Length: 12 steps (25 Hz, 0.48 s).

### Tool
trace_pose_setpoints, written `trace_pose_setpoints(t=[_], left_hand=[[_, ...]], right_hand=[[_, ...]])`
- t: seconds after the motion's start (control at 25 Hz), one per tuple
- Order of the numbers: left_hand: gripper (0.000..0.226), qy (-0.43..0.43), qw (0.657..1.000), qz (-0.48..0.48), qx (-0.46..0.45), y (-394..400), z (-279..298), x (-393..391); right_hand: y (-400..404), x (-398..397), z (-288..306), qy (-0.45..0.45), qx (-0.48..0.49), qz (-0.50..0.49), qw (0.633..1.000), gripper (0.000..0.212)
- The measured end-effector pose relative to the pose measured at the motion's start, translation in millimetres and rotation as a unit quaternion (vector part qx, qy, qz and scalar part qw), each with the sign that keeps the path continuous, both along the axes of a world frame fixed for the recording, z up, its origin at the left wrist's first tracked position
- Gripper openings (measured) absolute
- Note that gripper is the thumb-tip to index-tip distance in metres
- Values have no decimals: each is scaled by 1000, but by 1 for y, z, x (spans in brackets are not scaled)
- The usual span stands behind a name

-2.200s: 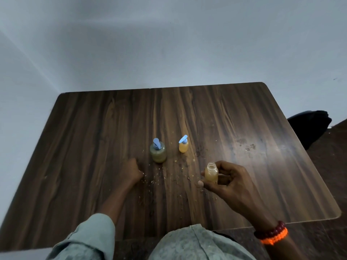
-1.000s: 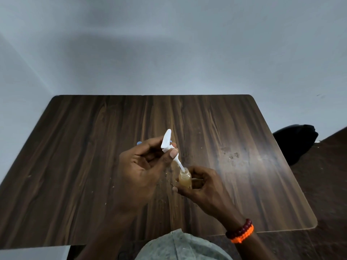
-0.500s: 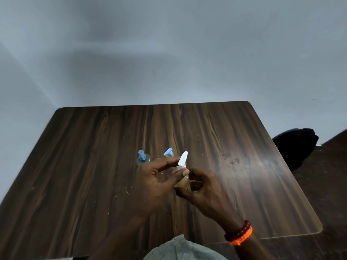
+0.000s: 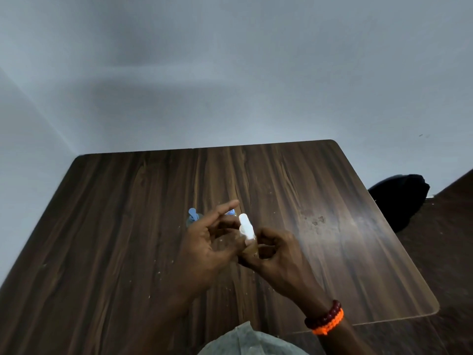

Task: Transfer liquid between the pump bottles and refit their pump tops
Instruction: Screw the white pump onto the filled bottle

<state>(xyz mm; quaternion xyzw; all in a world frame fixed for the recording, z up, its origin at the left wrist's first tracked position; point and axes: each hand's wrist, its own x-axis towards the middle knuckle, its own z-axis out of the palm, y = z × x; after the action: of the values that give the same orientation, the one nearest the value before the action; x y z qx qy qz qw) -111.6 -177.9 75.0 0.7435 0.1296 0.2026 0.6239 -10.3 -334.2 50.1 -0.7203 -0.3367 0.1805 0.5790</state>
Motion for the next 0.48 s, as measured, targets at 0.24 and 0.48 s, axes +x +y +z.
trace_pose_setpoints(t=[0.24, 0.48], left_hand=[[77, 3, 1000, -9, -5, -8, 3, 0], [44, -3, 1000, -7, 16, 2, 6, 1]], right_hand=[[3, -4, 1, -6, 6, 15, 1000, 25], [2, -3, 0, -16, 6, 23, 1000, 34]])
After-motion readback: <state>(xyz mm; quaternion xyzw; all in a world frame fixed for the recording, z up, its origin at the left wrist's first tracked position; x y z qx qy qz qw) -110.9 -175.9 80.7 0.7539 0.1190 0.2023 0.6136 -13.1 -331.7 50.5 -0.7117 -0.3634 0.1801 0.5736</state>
